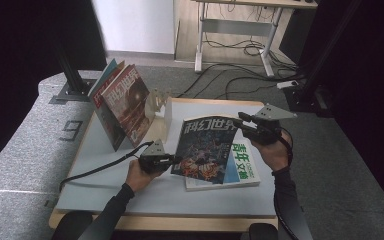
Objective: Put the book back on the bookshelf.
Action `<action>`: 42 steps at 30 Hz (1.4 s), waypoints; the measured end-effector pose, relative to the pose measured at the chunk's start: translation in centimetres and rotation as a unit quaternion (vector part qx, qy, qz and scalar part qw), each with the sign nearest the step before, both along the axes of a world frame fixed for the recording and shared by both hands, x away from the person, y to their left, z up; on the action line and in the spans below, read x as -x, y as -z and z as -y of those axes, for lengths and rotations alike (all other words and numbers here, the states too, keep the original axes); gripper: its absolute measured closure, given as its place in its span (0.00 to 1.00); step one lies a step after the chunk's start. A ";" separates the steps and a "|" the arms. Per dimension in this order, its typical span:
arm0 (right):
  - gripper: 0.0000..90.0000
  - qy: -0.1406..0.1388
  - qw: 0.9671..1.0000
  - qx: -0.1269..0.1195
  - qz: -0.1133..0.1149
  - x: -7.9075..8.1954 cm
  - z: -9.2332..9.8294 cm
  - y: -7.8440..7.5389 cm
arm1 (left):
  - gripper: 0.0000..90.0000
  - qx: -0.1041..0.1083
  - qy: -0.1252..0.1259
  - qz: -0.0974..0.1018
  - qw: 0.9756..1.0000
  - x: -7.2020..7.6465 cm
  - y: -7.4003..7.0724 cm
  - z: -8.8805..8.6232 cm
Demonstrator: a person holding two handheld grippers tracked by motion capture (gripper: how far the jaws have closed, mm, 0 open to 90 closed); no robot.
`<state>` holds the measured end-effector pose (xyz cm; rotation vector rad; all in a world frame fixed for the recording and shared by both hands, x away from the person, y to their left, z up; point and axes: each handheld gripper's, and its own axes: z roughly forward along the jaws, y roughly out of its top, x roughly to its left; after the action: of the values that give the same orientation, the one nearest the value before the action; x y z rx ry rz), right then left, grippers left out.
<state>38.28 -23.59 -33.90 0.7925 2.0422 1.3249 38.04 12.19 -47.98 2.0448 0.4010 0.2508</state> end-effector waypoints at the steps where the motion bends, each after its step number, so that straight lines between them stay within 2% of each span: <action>1: 0.66 -0.002 1.000 0.001 -0.001 0.0 0.0 0.1 | 0.92 0.003 0.001 0.000 1.000 0.0 0.1 -0.1; 5: 0.53 -0.005 1.000 0.000 -0.009 -0.2 0.0 0.6 | 0.92 0.008 0.000 -0.005 1.000 0.1 0.3 -0.5; 10: 0.38 -0.015 0.999 -0.015 -0.036 -0.7 0.2 2.0 | 0.92 0.020 0.004 -0.002 1.000 0.3 0.7 -1.0; 15: 0.28 -0.018 0.997 -0.025 -0.064 -1.3 0.2 3.8 | 0.92 0.021 0.006 0.002 1.000 0.5 0.7 -1.1; 20: 0.25 -0.025 0.995 -0.032 -0.089 -1.7 0.1 5.7 | 0.92 0.025 0.006 0.001 1.000 0.5 0.8 -1.2; 27: 0.26 -0.040 0.991 -0.040 -0.122 -2.3 0.0 8.2 | 0.92 0.032 0.010 0.000 0.999 0.6 1.0 -1.6; 30: 0.28 -0.054 0.988 -0.045 -0.136 -2.6 -0.2 9.2 | 0.92 0.034 0.013 -0.001 0.999 0.6 1.1 -1.7; 33: 0.33 -0.064 0.987 -0.043 -0.142 -2.9 -0.5 9.8 | 0.92 0.034 0.018 -0.001 0.999 0.7 1.0 -1.8; 37: 0.43 -0.083 0.984 -0.054 -0.149 -3.1 -0.7 10.1 | 0.92 0.033 0.025 -0.002 0.999 0.7 0.9 -1.9; 42: 0.65 -0.102 0.981 -0.070 -0.148 -3.0 -0.4 9.8 | 0.92 0.034 0.028 -0.006 0.999 0.6 0.9 -2.1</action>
<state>41.28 -23.14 -43.66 0.9077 2.3324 1.5565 37.43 14.25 -48.89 1.9890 0.3539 0.1872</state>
